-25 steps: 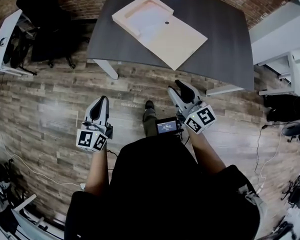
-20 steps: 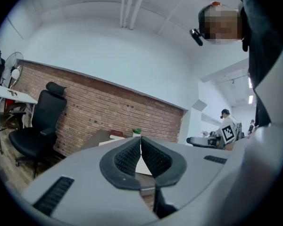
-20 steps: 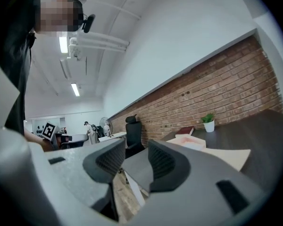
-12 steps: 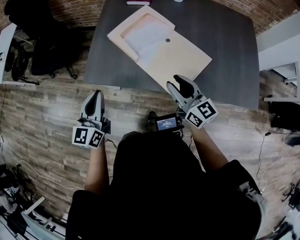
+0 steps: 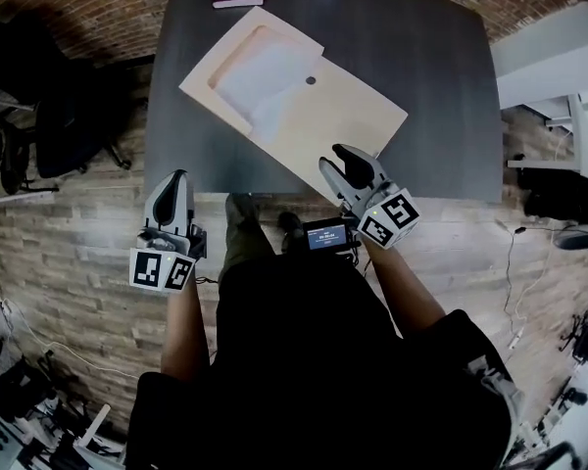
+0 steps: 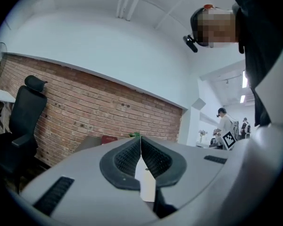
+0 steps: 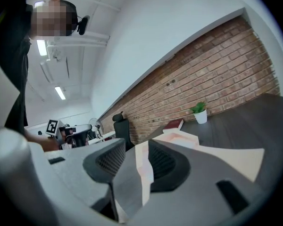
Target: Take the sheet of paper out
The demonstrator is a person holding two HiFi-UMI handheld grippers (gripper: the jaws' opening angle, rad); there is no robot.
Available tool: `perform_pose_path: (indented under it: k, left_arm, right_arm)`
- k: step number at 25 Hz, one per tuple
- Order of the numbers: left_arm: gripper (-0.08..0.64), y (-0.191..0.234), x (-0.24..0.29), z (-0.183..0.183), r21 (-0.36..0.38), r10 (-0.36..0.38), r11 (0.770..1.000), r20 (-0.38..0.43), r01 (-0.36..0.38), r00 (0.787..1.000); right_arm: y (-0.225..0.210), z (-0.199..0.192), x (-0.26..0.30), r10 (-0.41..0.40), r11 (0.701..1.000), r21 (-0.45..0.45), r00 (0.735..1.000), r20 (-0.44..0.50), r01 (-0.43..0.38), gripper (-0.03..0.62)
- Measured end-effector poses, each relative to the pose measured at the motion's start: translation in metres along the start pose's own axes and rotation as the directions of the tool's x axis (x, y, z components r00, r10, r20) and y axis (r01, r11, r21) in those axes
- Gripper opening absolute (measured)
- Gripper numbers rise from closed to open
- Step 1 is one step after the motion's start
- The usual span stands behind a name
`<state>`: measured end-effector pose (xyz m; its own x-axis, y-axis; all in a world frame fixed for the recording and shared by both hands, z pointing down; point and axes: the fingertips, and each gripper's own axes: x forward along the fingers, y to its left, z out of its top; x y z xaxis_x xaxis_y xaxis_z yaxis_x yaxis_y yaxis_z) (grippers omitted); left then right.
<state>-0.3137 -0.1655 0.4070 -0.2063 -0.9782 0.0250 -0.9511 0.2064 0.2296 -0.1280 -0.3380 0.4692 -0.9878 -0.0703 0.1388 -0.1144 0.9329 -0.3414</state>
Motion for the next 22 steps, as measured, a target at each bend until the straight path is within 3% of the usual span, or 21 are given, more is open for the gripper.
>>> perform_pose_path:
  k: [4,8,15,19,22]
  left_arm:
    - [0.0,0.023,0.043,-0.006,0.005,-0.084,0.996,-0.032,0.084,0.996]
    - [0.0,0.044,0.087,-0.013,-0.005,-0.195,0.981,-0.077,0.195,0.978]
    - [0.0,0.076,0.148,-0.015,-0.012,-0.368,0.929,-0.124,0.369,0.922]
    - [0.0,0.084,0.164,-0.018,0.016,-0.441,0.894,-0.143,0.448,0.886]
    - [0.0,0.093,0.172,-0.031,-0.019,-0.487,0.871,-0.16,0.491,0.859]
  right_arm:
    - [-0.02,0.005,0.017,-0.088,0.996,0.02,0.996,-0.012,0.088,0.155]
    - [-0.031,0.011,0.03,-0.195,0.979,0.06,0.981,-0.015,0.195,0.154]
    - [-0.047,0.012,0.066,-0.324,0.933,0.154,0.945,-0.039,0.326,0.155]
    - [-0.048,-0.001,0.082,-0.361,0.902,0.221,0.929,-0.082,0.37,0.155]
    - [-0.052,-0.014,0.098,-0.374,0.878,0.276,0.92,-0.119,0.392,0.155]
